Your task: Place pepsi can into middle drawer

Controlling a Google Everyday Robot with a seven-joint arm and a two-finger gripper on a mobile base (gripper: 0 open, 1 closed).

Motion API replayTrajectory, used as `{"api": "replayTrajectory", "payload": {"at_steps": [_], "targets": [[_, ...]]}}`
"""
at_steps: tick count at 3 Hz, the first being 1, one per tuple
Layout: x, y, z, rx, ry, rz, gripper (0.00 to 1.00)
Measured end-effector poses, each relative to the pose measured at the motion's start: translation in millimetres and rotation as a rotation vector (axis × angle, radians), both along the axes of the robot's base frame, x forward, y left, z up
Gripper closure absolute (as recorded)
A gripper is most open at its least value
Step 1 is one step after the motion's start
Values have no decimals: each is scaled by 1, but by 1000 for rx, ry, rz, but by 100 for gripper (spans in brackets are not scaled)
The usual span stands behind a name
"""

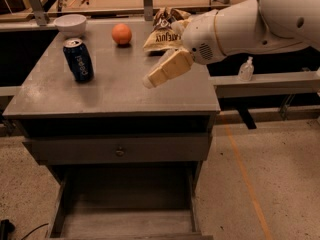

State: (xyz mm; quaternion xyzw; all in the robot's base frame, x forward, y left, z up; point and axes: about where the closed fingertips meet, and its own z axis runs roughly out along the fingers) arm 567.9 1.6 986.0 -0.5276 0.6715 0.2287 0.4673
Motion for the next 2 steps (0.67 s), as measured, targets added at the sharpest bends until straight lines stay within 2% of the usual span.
{"api": "replayTrajectory", "payload": {"at_steps": [1,2], "targets": [[0,0,0,-1,0,-1,0],[18,2,-14,38,17,-55,0]]}}
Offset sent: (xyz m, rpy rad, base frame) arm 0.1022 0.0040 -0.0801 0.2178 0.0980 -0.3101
